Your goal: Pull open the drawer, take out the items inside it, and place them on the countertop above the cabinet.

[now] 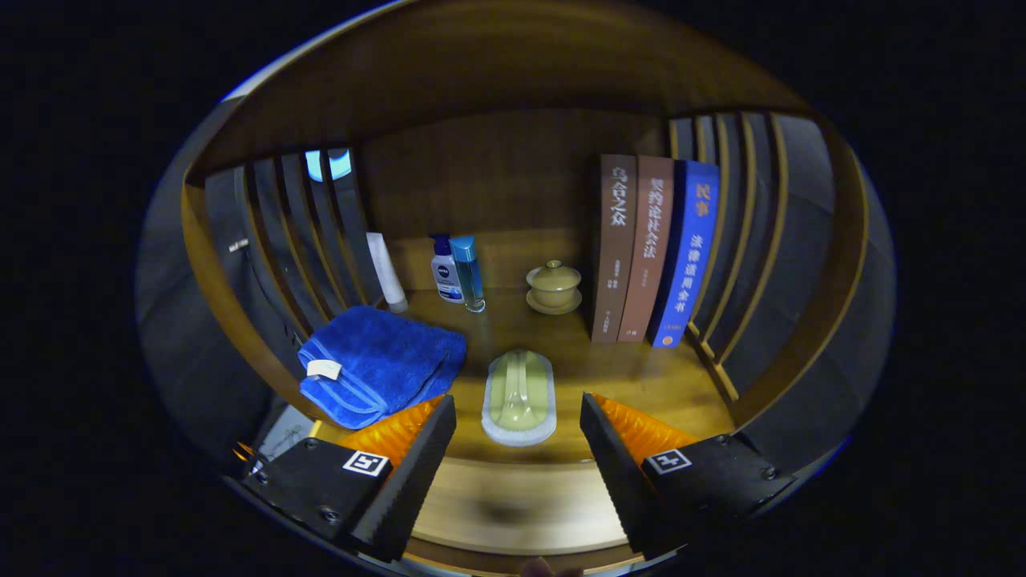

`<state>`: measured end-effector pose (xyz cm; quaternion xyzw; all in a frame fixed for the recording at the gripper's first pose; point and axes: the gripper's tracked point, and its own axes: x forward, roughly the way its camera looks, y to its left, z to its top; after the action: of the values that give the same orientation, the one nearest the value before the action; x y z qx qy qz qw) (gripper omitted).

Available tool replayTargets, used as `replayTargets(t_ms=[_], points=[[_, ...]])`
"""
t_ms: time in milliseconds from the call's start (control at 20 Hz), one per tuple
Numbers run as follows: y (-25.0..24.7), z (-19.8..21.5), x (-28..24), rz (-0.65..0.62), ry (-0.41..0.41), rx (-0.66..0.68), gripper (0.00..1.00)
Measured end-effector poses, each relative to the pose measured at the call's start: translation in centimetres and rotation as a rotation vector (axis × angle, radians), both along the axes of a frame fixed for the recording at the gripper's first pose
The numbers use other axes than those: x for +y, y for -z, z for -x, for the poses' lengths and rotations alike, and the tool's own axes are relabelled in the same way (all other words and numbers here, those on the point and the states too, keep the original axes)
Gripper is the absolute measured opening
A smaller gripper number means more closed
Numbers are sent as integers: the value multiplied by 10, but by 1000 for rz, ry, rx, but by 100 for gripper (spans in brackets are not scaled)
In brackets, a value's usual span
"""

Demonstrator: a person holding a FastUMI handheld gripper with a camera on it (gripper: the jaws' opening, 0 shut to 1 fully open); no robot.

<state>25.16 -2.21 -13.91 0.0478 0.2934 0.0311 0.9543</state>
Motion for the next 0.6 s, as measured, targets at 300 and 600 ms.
replayTargets(t_ms=[300, 600], points=[[-49, 60, -10, 48, 7, -288, 100], [-68, 135, -1, 85, 13, -499, 99]])
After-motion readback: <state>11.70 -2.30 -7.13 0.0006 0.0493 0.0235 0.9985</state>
